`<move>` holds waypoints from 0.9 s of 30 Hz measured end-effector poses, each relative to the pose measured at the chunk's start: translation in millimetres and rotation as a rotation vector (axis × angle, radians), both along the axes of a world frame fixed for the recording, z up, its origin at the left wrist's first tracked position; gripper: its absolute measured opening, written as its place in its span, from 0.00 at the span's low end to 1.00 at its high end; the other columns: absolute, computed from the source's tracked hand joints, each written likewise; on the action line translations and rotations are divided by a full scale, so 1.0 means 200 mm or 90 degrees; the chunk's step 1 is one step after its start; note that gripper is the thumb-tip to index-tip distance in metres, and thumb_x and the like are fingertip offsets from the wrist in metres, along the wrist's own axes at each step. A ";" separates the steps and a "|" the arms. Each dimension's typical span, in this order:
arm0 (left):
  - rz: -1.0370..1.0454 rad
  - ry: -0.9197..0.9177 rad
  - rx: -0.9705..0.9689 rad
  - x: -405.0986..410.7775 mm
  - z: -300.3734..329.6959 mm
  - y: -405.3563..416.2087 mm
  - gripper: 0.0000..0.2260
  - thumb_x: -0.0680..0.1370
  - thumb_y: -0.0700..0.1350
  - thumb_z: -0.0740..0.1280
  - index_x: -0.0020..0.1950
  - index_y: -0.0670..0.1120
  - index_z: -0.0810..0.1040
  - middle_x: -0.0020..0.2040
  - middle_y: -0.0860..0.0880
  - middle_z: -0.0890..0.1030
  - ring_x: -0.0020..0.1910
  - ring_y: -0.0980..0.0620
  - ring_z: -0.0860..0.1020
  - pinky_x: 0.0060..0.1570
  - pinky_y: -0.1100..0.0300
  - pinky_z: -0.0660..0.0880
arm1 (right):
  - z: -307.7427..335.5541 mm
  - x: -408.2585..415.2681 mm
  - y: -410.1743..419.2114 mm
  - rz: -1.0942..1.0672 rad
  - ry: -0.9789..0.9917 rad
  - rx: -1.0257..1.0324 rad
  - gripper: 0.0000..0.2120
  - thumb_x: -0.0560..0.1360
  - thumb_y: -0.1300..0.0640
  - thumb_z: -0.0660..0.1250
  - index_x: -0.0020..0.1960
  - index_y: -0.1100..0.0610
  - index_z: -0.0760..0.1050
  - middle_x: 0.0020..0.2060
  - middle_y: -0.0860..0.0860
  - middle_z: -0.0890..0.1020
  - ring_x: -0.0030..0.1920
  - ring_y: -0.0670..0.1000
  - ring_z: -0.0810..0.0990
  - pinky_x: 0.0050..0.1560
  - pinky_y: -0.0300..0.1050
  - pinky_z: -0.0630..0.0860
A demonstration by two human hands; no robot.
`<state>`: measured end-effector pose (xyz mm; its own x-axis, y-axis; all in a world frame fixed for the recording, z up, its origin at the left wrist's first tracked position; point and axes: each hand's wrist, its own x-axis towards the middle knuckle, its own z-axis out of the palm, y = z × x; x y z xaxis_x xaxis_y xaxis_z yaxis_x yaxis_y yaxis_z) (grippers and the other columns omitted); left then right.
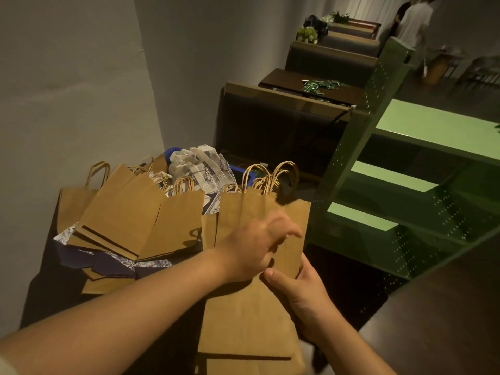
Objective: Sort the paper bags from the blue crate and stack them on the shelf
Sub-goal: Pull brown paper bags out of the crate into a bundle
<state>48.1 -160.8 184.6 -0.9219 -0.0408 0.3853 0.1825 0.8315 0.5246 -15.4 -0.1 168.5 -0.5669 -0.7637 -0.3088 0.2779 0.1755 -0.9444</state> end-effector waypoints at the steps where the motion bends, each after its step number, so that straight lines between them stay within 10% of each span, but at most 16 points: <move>1: 0.016 0.005 0.018 0.01 0.01 0.00 0.20 0.77 0.37 0.64 0.66 0.55 0.72 0.62 0.54 0.73 0.60 0.56 0.74 0.58 0.58 0.78 | -0.02 -0.01 0.01 -0.021 -0.012 0.014 0.30 0.68 0.56 0.81 0.66 0.47 0.73 0.51 0.49 0.86 0.54 0.52 0.86 0.55 0.49 0.83; 5: 0.322 0.174 0.105 0.08 0.02 0.03 0.14 0.81 0.48 0.62 0.67 0.53 0.73 0.62 0.55 0.73 0.65 0.58 0.69 0.62 0.63 0.69 | -0.07 -0.05 0.06 -0.064 -0.025 0.055 0.27 0.70 0.60 0.80 0.64 0.44 0.73 0.52 0.49 0.86 0.56 0.55 0.85 0.62 0.60 0.79; 8: 0.526 0.100 0.458 0.18 -0.05 0.10 0.27 0.80 0.55 0.68 0.77 0.54 0.64 0.72 0.55 0.69 0.72 0.58 0.64 0.66 0.63 0.63 | -0.08 -0.08 0.11 -0.070 -0.010 0.077 0.27 0.70 0.58 0.79 0.63 0.45 0.73 0.53 0.48 0.86 0.55 0.54 0.85 0.62 0.59 0.79; 13: 0.421 -0.039 0.778 0.28 -0.23 0.21 0.58 0.58 0.80 0.72 0.82 0.60 0.55 0.77 0.58 0.69 0.75 0.52 0.68 0.76 0.43 0.65 | -0.11 -0.10 0.16 -0.057 -0.018 0.081 0.36 0.61 0.51 0.81 0.66 0.48 0.72 0.56 0.51 0.85 0.57 0.56 0.84 0.62 0.59 0.79; 18: 0.413 -0.001 0.782 0.23 -0.20 0.29 0.59 0.64 0.73 0.75 0.84 0.54 0.47 0.76 0.61 0.63 0.77 0.56 0.59 0.74 0.53 0.58 | -0.17 -0.09 0.19 -0.041 -0.036 0.056 0.37 0.59 0.51 0.80 0.67 0.50 0.73 0.55 0.52 0.86 0.57 0.56 0.84 0.61 0.56 0.80; 23: 0.451 -0.095 0.968 0.22 -0.23 0.39 0.48 0.54 0.69 0.82 0.69 0.51 0.75 0.57 0.53 0.86 0.62 0.48 0.82 0.67 0.42 0.75 | -0.21 -0.12 0.27 -0.042 -0.096 0.050 0.40 0.56 0.52 0.79 0.67 0.54 0.72 0.55 0.57 0.85 0.57 0.60 0.84 0.57 0.51 0.81; 27: 0.410 -0.218 1.039 0.18 -0.27 0.51 0.39 0.57 0.61 0.82 0.64 0.47 0.77 0.56 0.44 0.86 0.54 0.42 0.85 0.54 0.45 0.81 | -0.19 -0.16 0.37 0.051 -0.064 0.131 0.41 0.59 0.46 0.81 0.69 0.47 0.70 0.59 0.52 0.83 0.60 0.55 0.83 0.66 0.57 0.77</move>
<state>84.3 -58.1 129.8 -0.6310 -0.4970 -0.5957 -0.2119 -0.6282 0.7486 -47.0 73.2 131.2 -0.4664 -0.7199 -0.5140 0.3461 0.3863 -0.8550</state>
